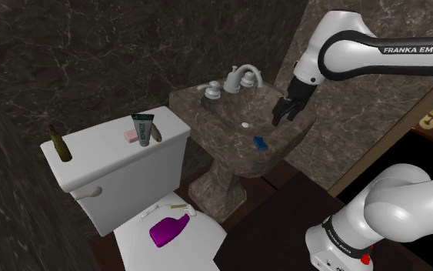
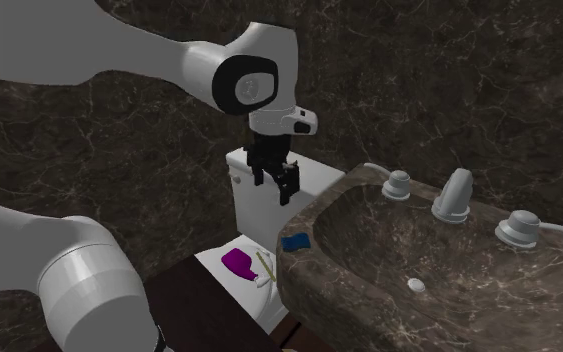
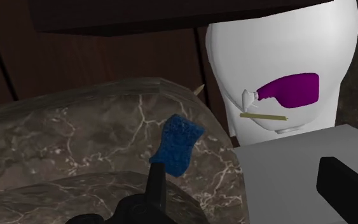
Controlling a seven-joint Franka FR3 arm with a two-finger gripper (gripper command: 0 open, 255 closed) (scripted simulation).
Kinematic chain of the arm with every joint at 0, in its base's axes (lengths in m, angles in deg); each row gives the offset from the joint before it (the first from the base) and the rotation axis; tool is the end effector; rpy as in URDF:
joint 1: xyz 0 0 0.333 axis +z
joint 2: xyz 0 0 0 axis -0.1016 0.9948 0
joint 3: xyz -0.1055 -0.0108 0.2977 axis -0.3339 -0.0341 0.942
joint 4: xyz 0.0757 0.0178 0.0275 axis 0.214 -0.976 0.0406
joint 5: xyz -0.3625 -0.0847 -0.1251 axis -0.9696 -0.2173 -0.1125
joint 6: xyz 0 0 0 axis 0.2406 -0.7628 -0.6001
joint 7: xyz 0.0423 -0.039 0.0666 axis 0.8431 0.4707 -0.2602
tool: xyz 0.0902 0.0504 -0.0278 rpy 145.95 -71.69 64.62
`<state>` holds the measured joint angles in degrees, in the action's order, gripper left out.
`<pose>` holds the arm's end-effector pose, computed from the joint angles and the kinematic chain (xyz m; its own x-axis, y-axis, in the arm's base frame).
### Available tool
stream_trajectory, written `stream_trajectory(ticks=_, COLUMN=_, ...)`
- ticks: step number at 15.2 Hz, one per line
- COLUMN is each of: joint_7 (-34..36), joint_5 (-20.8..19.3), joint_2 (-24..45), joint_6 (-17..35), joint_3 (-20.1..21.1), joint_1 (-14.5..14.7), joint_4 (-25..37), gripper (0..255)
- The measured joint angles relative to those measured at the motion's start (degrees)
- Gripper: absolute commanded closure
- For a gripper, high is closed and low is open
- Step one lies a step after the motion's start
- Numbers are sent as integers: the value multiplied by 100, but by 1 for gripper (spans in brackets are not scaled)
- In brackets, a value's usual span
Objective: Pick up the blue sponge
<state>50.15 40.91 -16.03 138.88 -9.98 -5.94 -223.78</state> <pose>0.3596 -0.0188 0.4701 0.9971 -0.0759 0.0091 -0.0753 -0.9957 -0.0542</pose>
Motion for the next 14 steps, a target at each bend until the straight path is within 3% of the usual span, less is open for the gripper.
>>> stream_trajectory(ticks=9, joint_7=-203, joint_5=-110, joint_2=1476, joint_6=2022, joint_3=-155, joint_1=-83, joint_4=-594, gripper=0)
stream_trajectory(ticks=14, joint_7=-256, joint_5=-85, joint_2=1953, joint_6=2612, joint_3=-186, joint_1=-74, joint_4=-705, gripper=0)
